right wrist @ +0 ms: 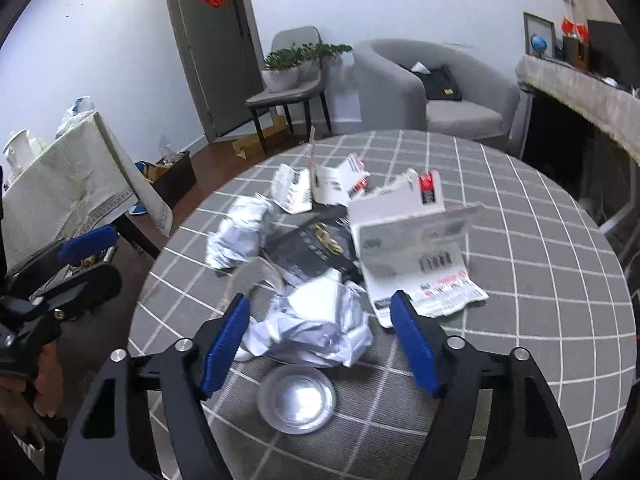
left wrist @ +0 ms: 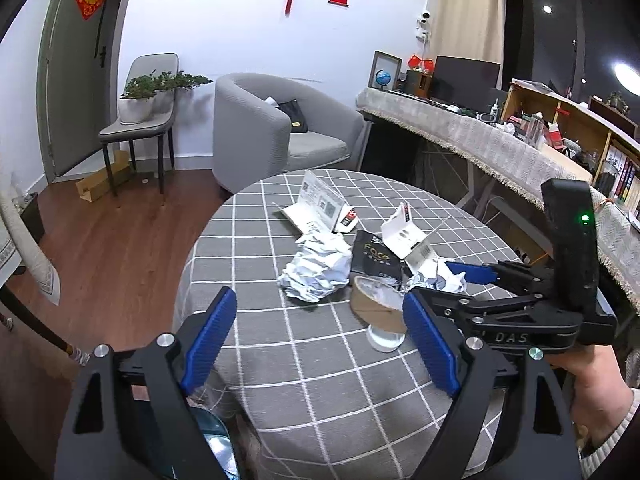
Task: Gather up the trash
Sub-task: 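Move the right gripper back to the table and grasp crumpled white paper, then carry the crumpled paper with the right gripper while the left gripper carries the tape roll to the bin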
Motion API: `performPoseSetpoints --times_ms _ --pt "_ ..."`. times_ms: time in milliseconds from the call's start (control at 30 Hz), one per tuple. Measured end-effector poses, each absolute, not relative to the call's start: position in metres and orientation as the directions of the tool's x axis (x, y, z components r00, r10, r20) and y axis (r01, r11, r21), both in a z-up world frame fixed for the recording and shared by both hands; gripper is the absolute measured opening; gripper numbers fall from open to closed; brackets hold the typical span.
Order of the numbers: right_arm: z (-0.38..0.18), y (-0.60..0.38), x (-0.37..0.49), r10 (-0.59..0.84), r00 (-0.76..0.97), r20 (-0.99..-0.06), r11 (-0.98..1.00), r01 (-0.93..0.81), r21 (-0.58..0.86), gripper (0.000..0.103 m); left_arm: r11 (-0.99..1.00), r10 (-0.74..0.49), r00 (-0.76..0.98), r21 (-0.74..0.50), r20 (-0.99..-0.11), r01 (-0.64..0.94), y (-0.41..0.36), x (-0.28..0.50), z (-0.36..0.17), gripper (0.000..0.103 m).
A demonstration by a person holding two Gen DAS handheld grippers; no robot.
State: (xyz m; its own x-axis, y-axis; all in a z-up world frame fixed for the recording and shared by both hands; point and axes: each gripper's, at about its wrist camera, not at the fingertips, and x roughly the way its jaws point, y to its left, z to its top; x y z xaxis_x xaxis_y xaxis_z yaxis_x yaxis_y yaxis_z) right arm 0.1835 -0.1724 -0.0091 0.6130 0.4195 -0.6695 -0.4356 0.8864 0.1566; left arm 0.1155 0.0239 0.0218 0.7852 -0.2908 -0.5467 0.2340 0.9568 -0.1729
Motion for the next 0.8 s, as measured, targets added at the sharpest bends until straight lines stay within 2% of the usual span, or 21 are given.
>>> performPoseSetpoints --times_ms 133,167,467,633,800 --pt "-0.013 -0.180 0.187 0.436 0.591 -0.679 0.882 -0.429 0.193 0.054 0.953 -0.302 0.783 -0.174 -0.545 0.246 0.016 0.117 0.022 0.088" --pt "-0.014 -0.182 0.187 0.434 0.588 -0.683 0.883 -0.427 0.193 0.053 0.953 -0.303 0.781 -0.176 -0.545 0.248 0.013 0.118 0.022 0.088" --pt "-0.001 -0.210 0.180 0.482 0.616 -0.623 0.871 -0.415 0.264 0.050 0.953 -0.300 0.770 -0.141 -0.563 0.268 -0.019 0.126 0.017 0.088" --pt "0.005 -0.233 0.180 0.535 0.632 -0.561 0.844 -0.421 0.332 0.050 0.962 -0.262 0.762 -0.098 -0.593 0.255 -0.037 0.132 0.008 0.088" --pt "0.004 -0.245 0.182 0.537 0.640 -0.549 0.843 -0.399 0.360 0.050 0.976 -0.192 0.757 -0.041 -0.624 0.214 -0.049 0.143 -0.002 0.087"
